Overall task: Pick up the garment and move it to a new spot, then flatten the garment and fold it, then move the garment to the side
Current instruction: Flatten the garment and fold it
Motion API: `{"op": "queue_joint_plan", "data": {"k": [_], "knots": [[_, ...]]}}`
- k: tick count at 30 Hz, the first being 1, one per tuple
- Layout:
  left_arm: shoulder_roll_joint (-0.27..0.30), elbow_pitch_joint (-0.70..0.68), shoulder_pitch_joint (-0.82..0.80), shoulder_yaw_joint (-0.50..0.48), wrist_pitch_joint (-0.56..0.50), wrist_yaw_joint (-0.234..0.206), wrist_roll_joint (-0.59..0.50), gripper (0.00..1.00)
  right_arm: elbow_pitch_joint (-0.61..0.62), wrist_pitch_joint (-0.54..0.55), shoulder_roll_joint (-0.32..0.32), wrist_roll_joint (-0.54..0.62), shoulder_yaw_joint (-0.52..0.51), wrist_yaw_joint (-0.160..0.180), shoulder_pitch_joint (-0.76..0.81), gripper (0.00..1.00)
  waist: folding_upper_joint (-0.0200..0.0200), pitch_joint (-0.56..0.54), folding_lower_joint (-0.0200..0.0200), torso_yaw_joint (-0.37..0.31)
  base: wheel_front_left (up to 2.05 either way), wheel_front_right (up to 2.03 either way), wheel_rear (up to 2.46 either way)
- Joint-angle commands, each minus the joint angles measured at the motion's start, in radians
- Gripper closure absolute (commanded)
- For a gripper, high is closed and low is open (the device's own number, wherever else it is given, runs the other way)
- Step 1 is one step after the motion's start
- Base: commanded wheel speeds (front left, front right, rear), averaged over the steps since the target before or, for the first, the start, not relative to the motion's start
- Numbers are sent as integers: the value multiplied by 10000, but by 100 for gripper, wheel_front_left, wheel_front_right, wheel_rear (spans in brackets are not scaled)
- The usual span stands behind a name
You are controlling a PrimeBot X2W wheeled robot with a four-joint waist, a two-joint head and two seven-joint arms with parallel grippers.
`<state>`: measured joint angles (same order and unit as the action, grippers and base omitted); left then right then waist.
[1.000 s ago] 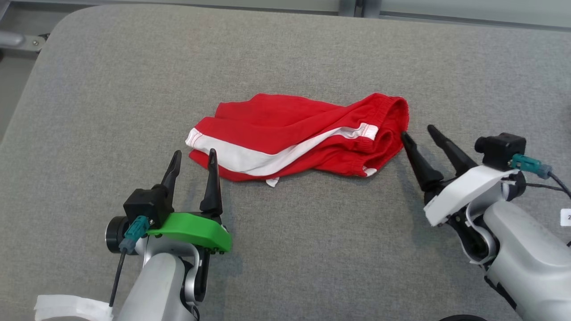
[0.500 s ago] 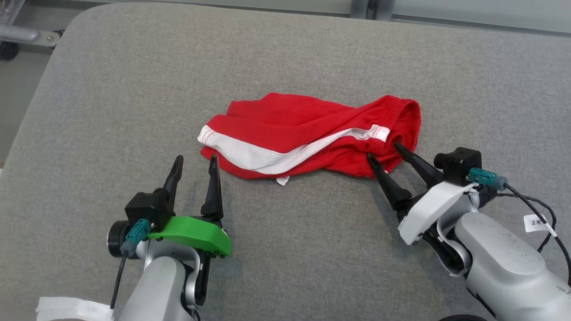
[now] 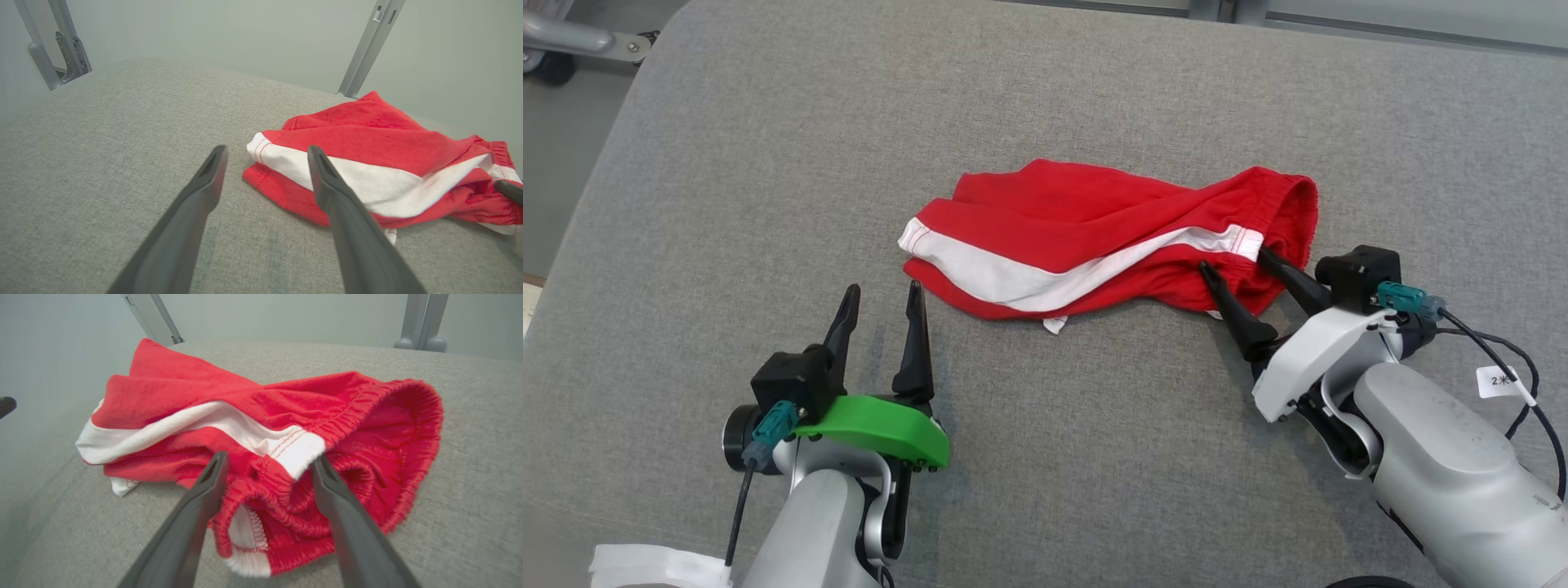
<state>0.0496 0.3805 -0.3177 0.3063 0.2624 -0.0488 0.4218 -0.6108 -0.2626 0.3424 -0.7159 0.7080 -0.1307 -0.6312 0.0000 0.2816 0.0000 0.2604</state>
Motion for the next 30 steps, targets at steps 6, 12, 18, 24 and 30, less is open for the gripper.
{"op": "queue_joint_plan", "data": {"k": [6,12,18,24,30], "knots": [[27,-64,-1,24,24,-64,72,0,-22,-25,107,105,-111,3,239,19,0,99,0,-60,0,0,0],[28,-57,-109,119,24,-106,137,0,230,-25,-31,-495,-23,3,151,15,0,170,0,-81,0,0,0],[27,19,-61,126,24,-97,138,0,501,110,210,-1522,134,3,90,0,0,95,0,-59,0,0,0],[27,49,58,61,24,-58,93,0,499,323,478,-1846,345,3,-37,0,0,-13,0,-74,0,0,0],[28,45,48,58,24,-75,152,0,277,444,566,-1761,701,3,-160,52,0,-24,0,-88,0,0,0]]}}
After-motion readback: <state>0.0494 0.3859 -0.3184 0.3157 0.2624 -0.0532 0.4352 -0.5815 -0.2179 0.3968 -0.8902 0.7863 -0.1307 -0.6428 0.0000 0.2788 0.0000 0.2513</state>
